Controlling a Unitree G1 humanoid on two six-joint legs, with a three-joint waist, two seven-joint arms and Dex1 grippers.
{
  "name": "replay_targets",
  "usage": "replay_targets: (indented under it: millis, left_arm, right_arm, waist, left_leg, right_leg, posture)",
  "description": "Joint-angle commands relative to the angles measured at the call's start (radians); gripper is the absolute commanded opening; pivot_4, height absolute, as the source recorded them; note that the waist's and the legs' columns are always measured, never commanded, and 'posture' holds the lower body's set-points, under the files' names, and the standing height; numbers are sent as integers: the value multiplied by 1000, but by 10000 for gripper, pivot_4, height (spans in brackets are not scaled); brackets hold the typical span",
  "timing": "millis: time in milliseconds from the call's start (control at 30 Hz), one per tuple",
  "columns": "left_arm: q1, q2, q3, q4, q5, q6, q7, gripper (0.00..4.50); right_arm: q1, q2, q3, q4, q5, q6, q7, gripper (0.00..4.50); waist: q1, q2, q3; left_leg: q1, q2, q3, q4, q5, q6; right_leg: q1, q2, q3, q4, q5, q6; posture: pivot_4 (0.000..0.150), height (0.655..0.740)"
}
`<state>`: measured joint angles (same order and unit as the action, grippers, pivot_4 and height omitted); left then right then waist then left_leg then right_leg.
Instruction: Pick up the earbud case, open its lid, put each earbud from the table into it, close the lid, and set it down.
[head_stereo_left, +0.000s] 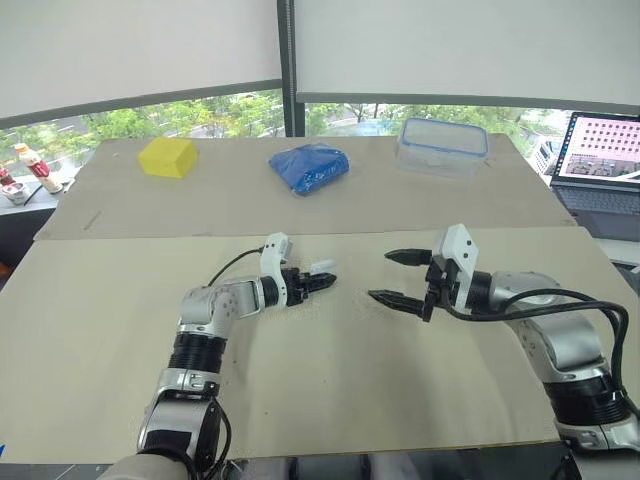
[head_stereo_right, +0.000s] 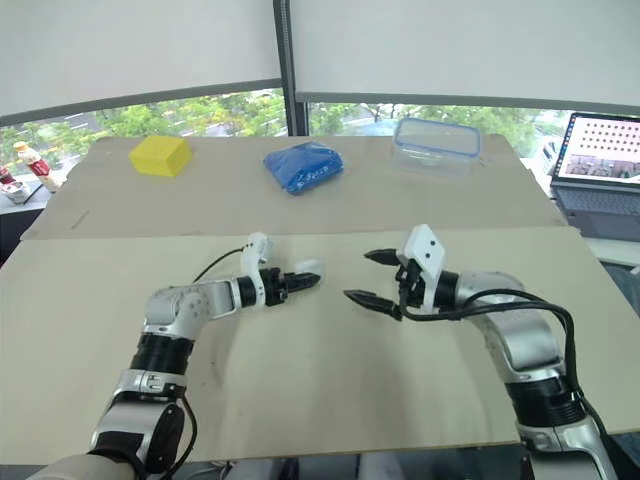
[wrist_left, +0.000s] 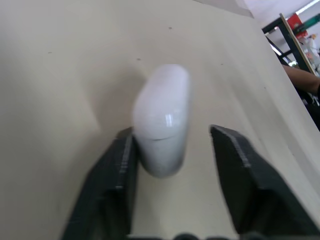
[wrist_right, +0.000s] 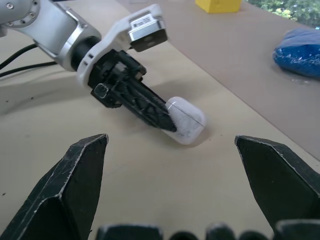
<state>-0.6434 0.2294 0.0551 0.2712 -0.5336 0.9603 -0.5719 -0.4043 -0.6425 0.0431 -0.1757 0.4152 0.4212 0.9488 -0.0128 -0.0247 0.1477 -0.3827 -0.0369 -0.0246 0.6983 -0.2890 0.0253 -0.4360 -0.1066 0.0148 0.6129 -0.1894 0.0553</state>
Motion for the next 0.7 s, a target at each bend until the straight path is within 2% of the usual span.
replay_targets:
  millis: [33, 67, 233, 367, 467, 533, 700]
  left_arm:
    - [65, 73, 11, -42, 36, -3, 12, 42586]
    - [84, 96, -5, -64, 46, -13, -3, 44454]
    - [188, 248, -13, -149, 57, -43, -74, 44454]
    - [215, 391, 9, -125, 193, -489, -166, 44454]
    - [183, 433, 56, -128, 187, -605, -211, 44454]
    - [177, 477, 50, -124, 239, -713, -237, 44454]
    - [150, 497, 68, -93, 254, -781, -250, 44454]
  right_arm:
    - [-11, -8, -37, 5, -1, -46, 10, 45000]
    - [-12, -11, -39, 10, -2, -50, 14, 45000]
    - [-26, -31, -47, 49, -9, -78, 45, 45000]
    - [-51, -65, -64, 81, 1, -55, 73, 45000]
    - [-62, -102, -85, 73, 39, -13, 103, 45000]
    - [-72, -120, -103, 75, 43, -2, 110, 45000]
    - [-93, -134, -127, 92, 39, 8, 89, 45000]
  waist:
    - [-4, 0, 0]
    - [-6, 0, 0]
    - [-20, 1, -1]
    - [-26, 1, -1]
    - [-3, 1, -1]
    - [12, 1, 0]
    - [26, 1, 0]
  left_leg:
    - [1, 0, 0, -1, 0, 0]
    - [3, 1, 0, -2, 0, 0]
    - [7, 2, 2, -5, 0, -1]
    - [7, 2, 2, -6, 0, -1]
    - [2, 2, 2, -6, 0, -1]
    - [-2, 1, 1, -3, 0, 0]
    - [-2, -2, 1, -3, -2, 2]
  right_leg:
    - [0, 0, 0, 0, 0, 0]
    - [1, 0, 1, 0, 0, 0]
    - [2, 1, 2, 1, -1, -2]
    - [1, 1, 2, 1, -1, -3]
    - [-2, 0, 0, 0, -2, -3]
    - [-4, -2, -1, 0, -1, -3]
    - [-3, -5, -2, -2, 0, 0]
  posture:
    - [1500, 7400]
    - [1500, 7400]
    - [1500, 7400]
    - [1500, 7400]
    - [1500, 7400]
    - [1500, 7400]
    - [1500, 7400]
